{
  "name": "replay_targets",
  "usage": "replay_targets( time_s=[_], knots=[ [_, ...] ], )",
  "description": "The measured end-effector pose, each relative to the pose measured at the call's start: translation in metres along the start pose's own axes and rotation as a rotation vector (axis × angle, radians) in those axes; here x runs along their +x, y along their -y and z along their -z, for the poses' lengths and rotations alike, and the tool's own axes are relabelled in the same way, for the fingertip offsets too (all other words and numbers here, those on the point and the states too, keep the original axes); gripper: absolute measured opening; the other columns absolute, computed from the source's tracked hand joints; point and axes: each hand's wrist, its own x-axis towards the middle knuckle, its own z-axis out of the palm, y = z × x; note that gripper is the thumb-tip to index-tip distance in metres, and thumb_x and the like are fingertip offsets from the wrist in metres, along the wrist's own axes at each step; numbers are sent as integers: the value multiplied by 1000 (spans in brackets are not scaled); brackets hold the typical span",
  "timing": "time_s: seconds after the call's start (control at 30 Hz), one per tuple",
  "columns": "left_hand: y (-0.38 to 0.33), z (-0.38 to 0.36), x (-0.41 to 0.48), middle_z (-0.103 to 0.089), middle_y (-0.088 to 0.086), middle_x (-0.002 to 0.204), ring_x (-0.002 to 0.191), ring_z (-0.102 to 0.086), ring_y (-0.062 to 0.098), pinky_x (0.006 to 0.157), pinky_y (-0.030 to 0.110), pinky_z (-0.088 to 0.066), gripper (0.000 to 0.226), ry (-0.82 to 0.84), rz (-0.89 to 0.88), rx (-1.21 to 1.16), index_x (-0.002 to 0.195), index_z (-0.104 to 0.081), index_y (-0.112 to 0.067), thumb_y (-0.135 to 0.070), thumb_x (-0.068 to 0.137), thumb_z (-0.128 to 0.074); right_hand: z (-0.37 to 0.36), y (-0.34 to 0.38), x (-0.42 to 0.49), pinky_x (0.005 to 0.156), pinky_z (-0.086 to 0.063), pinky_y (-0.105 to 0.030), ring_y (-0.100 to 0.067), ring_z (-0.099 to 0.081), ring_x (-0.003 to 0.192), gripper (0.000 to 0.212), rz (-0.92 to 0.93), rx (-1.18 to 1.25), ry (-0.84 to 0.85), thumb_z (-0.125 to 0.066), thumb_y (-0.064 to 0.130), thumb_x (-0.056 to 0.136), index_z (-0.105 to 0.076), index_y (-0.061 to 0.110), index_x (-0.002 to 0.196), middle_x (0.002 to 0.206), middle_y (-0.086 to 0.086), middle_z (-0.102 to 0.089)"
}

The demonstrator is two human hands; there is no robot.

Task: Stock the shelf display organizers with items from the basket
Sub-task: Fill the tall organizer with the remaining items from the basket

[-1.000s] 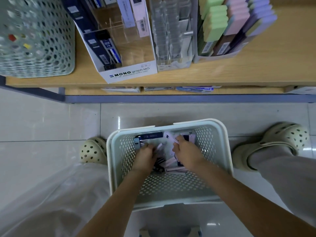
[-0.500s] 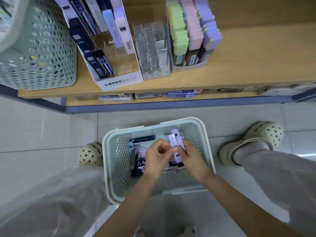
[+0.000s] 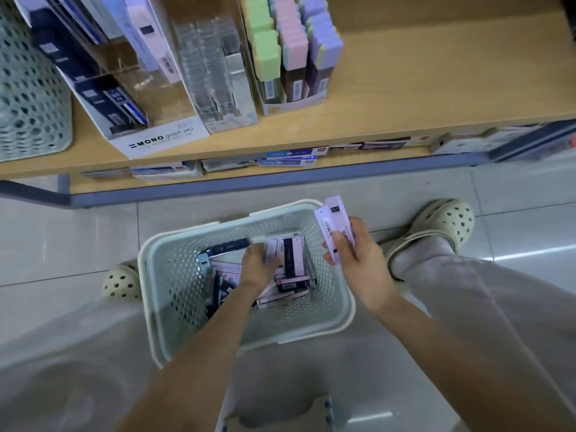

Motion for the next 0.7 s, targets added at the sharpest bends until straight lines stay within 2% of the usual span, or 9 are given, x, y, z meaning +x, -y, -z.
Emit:
replay_targets(
  time_s=[0.03,0.1,0.13,0.2,0.3,0.4,0.5,0.6,0.7],
  knots=[
    [1,-3,4,-56,13,98,101,-53,29,80,32,-42,21,-16,6,42,96,-58,-7,-19,83,-69,0,-2,0,77,-51,-56,-31,-63,79,12,-4,1,-3,-43,29,96,-47,22,105,81,-9,-66],
    [-2,-9,9,-51,17,120,115,-48,32,92,36,-41,43,-15,45,42,117,-54,0,-21,83,-69,0,-5,1,76,-51,-56,-33,-64,79,20,-10,2,-15,-42,41,90,-48,27,104,83,-9,-67],
    [-4,-11,10,-47,18,124,118,-45,31,94,37,-40,50,-17,72,20,120,-51,3,-22,82,-71,-1,-8,1,75,-51,-56,-33,-64,79,25,-12,2,-19,-40,48,86,-48,31,103,83,-8,-67],
    [-7,-15,12,-49,21,119,116,-47,31,92,40,-43,57,-24,134,-5,114,-53,7,-29,75,-76,-2,-12,2,74,-52,-56,-33,-63,77,29,-20,0,-18,-37,55,82,-47,35,101,81,-6,-67],
    [-4,-20,17,-56,30,109,104,-56,39,81,43,-48,68,-45,191,-8,102,-55,14,-40,67,-79,-3,-13,5,72,-52,-54,-30,-63,76,27,-33,11,-11,-38,52,84,-49,33,100,79,-4,-66],
    [-7,-18,11,-50,18,118,108,-51,30,85,33,-42,58,-70,194,-26,110,-52,4,-32,73,-79,-4,-12,7,72,-51,-54,-29,-61,73,25,-37,17,6,-41,43,88,-50,25,103,79,-6,-66],
    [-9,-23,9,-45,17,122,114,-47,30,92,36,-41,72,-105,195,-24,117,-48,1,-41,69,-81,-4,-12,7,72,-51,-53,-28,-62,74,22,-32,0,15,-42,37,93,-51,21,106,81,-5,-67],
    [-18,-27,7,-39,19,129,125,-36,32,99,39,-36,87,-94,278,15,126,-38,3,-49,69,-77,-3,-14,7,72,-51,-53,-28,-63,75,19,-41,-20,24,-43,33,96,-51,20,107,82,-6,-67],
    [-20,-28,7,-35,20,131,126,-32,33,100,39,-34,77,-66,311,16,125,-40,5,-45,76,-73,-3,-15,7,72,-51,-54,-29,-63,76,14,-50,-32,33,-44,27,97,-51,19,106,82,-6,-67]
  ],
)
